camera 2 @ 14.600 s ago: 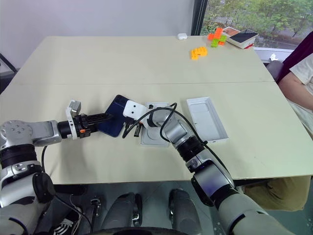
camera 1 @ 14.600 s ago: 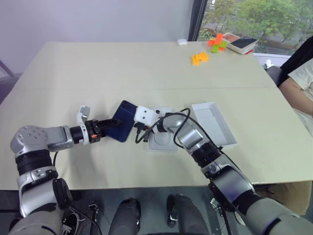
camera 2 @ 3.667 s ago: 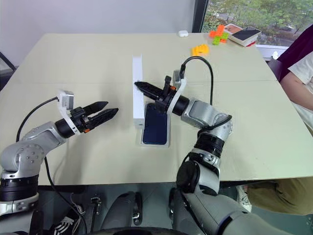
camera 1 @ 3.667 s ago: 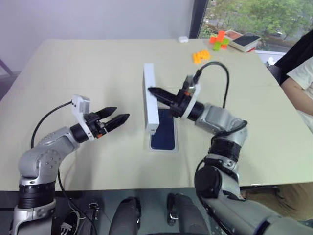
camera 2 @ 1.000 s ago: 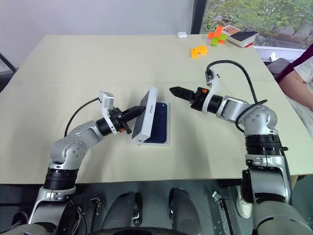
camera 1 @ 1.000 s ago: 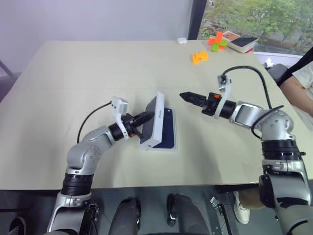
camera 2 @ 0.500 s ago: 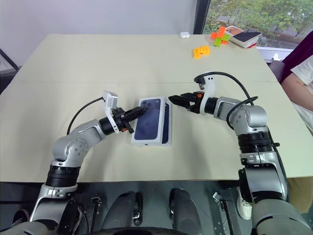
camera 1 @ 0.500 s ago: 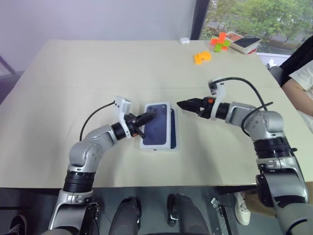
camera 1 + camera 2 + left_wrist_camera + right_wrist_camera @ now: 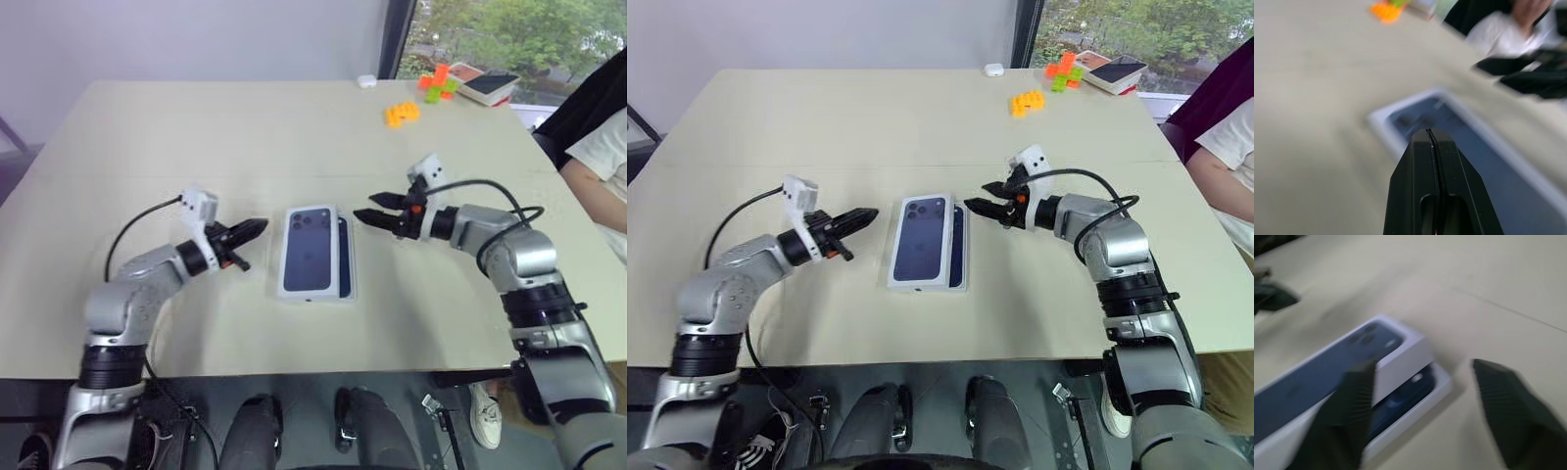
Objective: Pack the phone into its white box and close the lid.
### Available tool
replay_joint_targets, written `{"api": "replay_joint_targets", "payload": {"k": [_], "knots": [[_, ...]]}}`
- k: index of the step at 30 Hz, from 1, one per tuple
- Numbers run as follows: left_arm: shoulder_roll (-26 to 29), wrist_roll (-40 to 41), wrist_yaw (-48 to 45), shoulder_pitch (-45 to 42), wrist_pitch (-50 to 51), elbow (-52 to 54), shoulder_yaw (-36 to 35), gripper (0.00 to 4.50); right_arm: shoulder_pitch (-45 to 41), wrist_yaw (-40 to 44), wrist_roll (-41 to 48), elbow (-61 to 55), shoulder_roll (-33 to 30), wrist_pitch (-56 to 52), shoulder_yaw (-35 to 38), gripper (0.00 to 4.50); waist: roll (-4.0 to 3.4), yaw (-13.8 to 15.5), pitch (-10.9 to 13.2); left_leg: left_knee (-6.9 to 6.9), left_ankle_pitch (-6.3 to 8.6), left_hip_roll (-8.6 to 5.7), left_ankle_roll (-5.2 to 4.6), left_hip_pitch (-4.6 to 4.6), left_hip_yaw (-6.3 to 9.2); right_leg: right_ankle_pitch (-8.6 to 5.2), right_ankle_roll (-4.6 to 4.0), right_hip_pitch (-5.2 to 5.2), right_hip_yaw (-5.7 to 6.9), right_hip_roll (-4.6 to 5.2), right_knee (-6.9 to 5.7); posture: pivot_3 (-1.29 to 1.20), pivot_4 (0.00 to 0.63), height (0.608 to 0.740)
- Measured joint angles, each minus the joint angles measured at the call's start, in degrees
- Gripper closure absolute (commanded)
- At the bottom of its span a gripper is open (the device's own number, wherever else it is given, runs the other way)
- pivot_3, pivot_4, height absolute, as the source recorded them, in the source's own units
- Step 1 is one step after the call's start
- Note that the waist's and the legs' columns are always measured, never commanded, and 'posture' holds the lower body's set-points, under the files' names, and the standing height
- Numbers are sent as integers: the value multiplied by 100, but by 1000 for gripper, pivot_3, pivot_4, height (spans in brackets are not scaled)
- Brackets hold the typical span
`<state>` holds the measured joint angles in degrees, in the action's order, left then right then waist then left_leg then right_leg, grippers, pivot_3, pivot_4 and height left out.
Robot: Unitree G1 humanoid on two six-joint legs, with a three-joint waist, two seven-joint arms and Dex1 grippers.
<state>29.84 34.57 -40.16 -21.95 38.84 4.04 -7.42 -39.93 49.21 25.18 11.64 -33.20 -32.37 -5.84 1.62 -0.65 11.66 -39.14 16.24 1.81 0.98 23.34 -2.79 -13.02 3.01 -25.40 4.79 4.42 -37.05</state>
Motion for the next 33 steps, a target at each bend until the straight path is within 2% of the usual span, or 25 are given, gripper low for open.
{"api": "replay_joint_targets", "payload": {"k": [3, 4, 10, 21, 33], "knots": [[105, -97, -142, 43, -45, -61, 10, 4500, 45, 258, -415, -49, -98, 474, -226, 4277, 0, 26, 0, -2, 0, -2, 0, 0, 0, 0, 0, 3, 0, 4, 1, 0, 150, 740], [144, -127, -170, 23, 4, -90, 78, 4500, 49, 333, -519, -54, -100, 589, -282, 4406, 0, 27, 0, -4, 0, -2, 0, 0, 0, 0, 0, 4, 0, 5, 2, 0, 150, 740], [296, -270, -490, -394, 710, -598, 731, 4500, 161, 735, -772, -247, -130, 671, -551, 4406, 1, 14, 0, -5, 0, -4, 1, 1, 0, 0, 1, 3, 2, 5, 0, 0, 150, 740], [-183, -512, -854, -1050, 836, -1268, 1319, 4500, 190, 756, -1041, -316, -70, 655, -584, 4406, 1, 11, 0, -5, -2, -5, 3, -1, -1, 0, 0, 4, 2, 3, -5, 0, 150, 740], [-438, -596, -917, -1315, 790, -1341, 1322, 4500, 316, 897, -1418, -292, -169, 897, -628, 4406, 1, 18, 0, -6, -2, -7, 3, -1, 0, 0, 1, 5, 1, 7, -5, 0, 150, 740]]}}
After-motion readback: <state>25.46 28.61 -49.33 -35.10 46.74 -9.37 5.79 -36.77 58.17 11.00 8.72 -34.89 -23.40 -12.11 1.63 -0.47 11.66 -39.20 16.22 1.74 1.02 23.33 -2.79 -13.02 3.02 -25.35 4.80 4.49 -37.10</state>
